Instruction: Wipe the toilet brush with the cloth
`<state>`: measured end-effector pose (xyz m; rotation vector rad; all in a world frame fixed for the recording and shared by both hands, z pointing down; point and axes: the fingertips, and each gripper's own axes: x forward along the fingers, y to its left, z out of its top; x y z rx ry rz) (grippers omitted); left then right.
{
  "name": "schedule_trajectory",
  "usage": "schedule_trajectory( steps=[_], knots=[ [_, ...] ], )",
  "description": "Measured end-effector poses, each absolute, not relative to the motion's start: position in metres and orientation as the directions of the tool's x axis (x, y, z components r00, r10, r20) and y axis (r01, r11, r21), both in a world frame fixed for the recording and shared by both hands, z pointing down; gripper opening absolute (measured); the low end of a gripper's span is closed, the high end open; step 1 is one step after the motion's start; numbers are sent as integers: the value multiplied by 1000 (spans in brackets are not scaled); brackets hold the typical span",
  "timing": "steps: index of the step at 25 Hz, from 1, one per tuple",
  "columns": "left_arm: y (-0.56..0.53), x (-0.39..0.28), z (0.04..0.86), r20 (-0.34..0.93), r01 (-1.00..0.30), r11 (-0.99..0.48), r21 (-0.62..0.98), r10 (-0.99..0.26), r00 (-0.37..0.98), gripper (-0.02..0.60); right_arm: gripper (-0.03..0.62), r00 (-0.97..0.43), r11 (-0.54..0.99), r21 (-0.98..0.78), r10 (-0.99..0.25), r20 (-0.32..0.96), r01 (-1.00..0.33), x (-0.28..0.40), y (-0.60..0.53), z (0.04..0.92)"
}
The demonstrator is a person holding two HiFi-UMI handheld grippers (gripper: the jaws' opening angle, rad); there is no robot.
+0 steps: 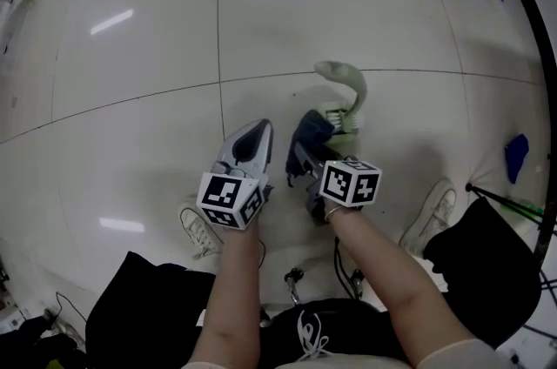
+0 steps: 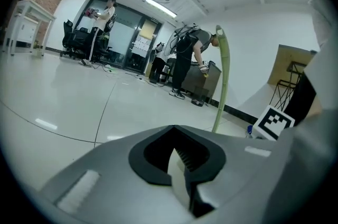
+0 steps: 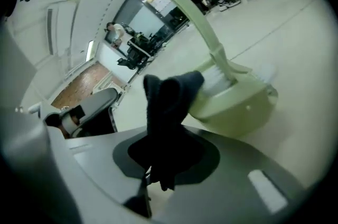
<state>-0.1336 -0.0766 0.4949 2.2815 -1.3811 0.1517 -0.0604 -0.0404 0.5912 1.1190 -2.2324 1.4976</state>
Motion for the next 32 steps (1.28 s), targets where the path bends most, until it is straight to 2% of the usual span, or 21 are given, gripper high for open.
schedule_trajectory(
  steps=[5, 8, 15, 17, 21, 26, 32],
  knots=[
    [-76, -141, 510, 358, -858, -396, 328, -788, 501, 6, 75, -565, 52, -623, -485, 667, -780, -33, -30, 637],
    [-77, -146, 513, 363, -856, -397, 331, -784, 504, 6, 77, -550, 79, -591, -481, 683, -803, -22, -23, 652],
    [-81, -155, 505, 347, -865, -380, 327, -803, 485, 6, 77, -544, 88, -555, -372, 752, -827, -30, -6, 644],
    [-81, -156, 502, 338, -869, -372, 326, -813, 474, 6, 77, -578, 134, -576, -388, 718, -806, -47, -13, 626],
    [-81, -158, 499, 319, -865, -373, 337, -819, 477, 6, 77, -635, 187, -646, -512, 579, -740, -79, -60, 569],
    [-79, -155, 501, 320, -855, -385, 347, -809, 494, 6, 75, -608, -18, -762, -591, 530, -647, -80, -98, 562],
    [-76, -151, 507, 311, -829, -420, 369, -785, 536, 6, 72, -623, -169, -820, -572, 533, -546, -95, -83, 581]
  ],
)
